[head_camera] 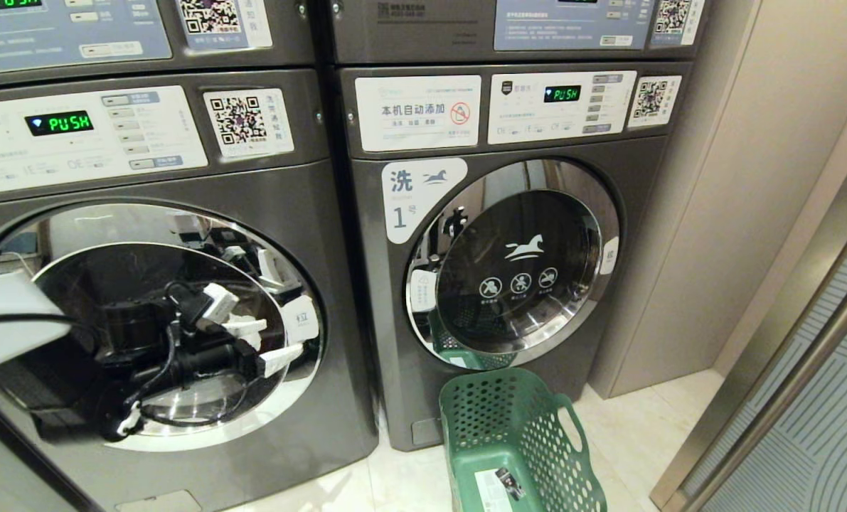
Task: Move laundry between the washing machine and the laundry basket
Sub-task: Open the lid of the washing machine
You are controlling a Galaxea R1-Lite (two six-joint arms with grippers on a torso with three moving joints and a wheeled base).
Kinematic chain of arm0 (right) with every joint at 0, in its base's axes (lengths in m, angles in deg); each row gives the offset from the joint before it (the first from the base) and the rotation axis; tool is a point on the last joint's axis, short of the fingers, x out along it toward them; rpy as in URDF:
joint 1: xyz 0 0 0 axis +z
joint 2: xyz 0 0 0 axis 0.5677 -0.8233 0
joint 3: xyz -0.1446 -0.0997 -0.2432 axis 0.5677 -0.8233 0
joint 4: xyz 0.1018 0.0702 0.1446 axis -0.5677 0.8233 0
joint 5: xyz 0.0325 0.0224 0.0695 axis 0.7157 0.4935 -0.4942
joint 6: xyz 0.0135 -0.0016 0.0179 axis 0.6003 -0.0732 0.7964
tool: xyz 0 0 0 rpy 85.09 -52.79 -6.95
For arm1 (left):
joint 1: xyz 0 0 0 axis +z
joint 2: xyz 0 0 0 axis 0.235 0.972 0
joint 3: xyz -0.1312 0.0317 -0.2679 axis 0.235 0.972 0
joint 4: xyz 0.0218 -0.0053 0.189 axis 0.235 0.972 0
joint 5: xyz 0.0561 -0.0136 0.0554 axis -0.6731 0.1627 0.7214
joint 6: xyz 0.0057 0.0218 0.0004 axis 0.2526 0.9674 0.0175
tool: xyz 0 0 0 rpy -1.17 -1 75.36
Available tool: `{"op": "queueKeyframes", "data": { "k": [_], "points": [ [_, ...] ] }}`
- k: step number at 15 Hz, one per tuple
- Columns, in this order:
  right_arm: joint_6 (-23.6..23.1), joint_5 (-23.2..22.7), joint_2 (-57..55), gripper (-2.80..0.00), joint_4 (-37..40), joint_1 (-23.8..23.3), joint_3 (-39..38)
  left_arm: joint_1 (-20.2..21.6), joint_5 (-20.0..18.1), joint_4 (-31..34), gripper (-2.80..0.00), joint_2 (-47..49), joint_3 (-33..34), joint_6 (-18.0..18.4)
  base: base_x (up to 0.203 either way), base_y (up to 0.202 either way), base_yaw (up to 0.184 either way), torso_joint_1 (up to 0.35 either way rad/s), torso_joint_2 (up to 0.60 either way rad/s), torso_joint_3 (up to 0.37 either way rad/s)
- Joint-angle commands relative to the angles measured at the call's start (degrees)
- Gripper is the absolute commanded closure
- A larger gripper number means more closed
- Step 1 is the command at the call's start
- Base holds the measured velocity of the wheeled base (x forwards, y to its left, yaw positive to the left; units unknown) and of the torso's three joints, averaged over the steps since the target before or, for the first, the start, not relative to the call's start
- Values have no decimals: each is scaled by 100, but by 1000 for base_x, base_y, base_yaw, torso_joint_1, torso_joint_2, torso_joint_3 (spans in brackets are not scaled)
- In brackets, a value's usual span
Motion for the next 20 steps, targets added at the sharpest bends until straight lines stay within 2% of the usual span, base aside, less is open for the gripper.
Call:
{"op": "queueKeyframes", "data": {
  "k": [1, 3, 4, 9, 20],
  "points": [
    [-5, -3, -7, 0, 5, 4, -9, -42, 173, -64, -280, 326, -203, 13, 0, 0, 0, 0, 0, 0],
    [-5, -6, -7, 0, 5, 4, -1, -139, 614, -180, -280, 498, -480, -12, 0, 0, 0, 0, 0, 0],
    [-5, -4, -7, 0, 5, -4, -2, -199, 660, -189, -280, 565, -565, -30, 0, 0, 0, 0, 0, 0],
    [-5, -3, -7, 0, 5, 4, -3, -267, 666, -182, -280, 788, -826, -213, 0, 0, 0, 0, 0, 0],
    [-5, -11, -7, 0, 5, 4, -1, -439, 705, -182, -280, 1246, -1417, -196, 0, 0, 0, 0, 0, 0]
  ]
}}
